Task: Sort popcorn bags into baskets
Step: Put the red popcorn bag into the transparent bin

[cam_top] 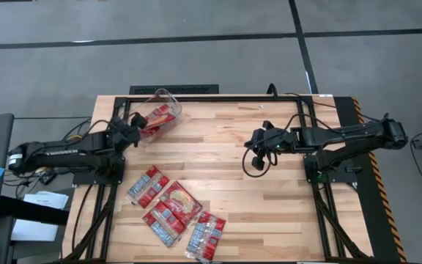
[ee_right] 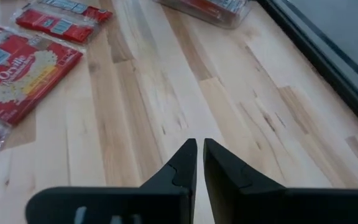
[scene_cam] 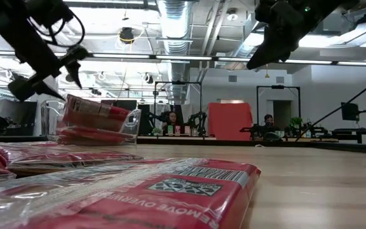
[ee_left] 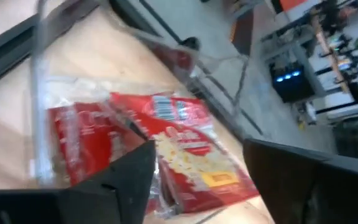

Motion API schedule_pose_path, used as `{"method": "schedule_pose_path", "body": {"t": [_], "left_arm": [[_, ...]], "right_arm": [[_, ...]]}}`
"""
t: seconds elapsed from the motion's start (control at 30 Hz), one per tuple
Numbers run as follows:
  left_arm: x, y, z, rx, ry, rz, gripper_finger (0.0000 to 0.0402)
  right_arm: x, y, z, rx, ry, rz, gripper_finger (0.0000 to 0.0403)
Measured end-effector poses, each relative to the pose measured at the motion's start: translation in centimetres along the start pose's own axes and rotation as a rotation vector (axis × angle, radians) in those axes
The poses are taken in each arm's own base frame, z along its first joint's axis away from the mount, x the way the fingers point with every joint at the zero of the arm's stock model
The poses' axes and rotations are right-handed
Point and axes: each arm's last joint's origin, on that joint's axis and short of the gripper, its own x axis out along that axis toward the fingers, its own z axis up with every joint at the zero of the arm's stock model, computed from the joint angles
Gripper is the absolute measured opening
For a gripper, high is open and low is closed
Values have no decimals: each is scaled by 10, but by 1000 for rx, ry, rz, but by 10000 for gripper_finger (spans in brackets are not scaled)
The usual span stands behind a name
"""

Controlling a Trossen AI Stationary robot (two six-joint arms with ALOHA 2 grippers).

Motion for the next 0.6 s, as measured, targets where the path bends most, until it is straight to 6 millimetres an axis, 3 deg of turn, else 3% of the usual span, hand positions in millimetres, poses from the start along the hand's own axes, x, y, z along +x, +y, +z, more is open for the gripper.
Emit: {"method": "schedule_pose_path", "body": {"t": [0.17, 0.37, 0.47, 0.6], "left_arm": [[-10, -19, 15, 101, 47, -66, 266], [-29, -45, 32, 227, 215, -214, 270], [-37, -56, 29, 300, 431, -316, 267], [-46, -65, 6, 354, 790, -462, 261]], "right_arm": [[0, 3, 0, 2, 2, 66, 56], [-5, 20, 4, -22, -55, 160, 56], [2, 37, 2, -72, -68, 230, 56], [20, 66, -9, -96, -27, 311, 56]]}}
